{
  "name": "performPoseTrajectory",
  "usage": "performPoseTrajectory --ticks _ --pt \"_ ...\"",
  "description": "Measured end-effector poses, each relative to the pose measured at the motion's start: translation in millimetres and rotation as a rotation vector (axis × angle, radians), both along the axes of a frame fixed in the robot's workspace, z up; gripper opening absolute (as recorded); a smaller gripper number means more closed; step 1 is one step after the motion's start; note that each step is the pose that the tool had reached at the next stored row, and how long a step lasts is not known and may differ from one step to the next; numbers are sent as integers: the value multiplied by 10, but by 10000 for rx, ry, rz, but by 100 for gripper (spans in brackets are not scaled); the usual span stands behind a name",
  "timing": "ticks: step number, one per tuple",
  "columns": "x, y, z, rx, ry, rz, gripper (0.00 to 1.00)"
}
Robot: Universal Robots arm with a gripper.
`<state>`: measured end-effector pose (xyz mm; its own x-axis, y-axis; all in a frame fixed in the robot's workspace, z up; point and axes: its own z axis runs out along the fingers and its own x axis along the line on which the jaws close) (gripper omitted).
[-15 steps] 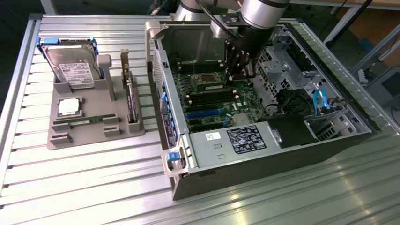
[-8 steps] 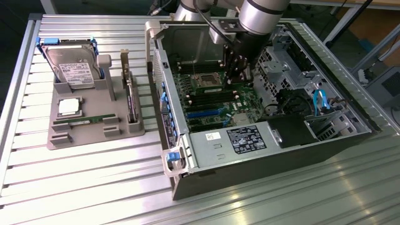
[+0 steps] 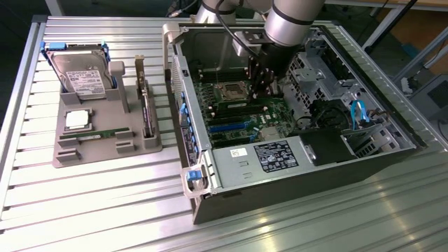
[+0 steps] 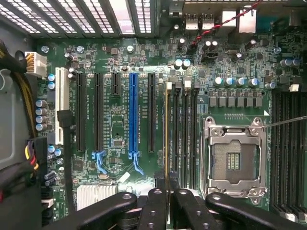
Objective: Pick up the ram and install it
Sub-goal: 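Insert the ram into the slot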
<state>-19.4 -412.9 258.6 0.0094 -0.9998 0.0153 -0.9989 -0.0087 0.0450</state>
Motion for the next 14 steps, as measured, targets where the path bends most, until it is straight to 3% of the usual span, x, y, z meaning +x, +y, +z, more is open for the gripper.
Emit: performPoseTrajectory --ticks 3,14 --pt "0 0 -50 -1 0 -4 12" --pt "0 3 -90 -2 -3 -187 12"
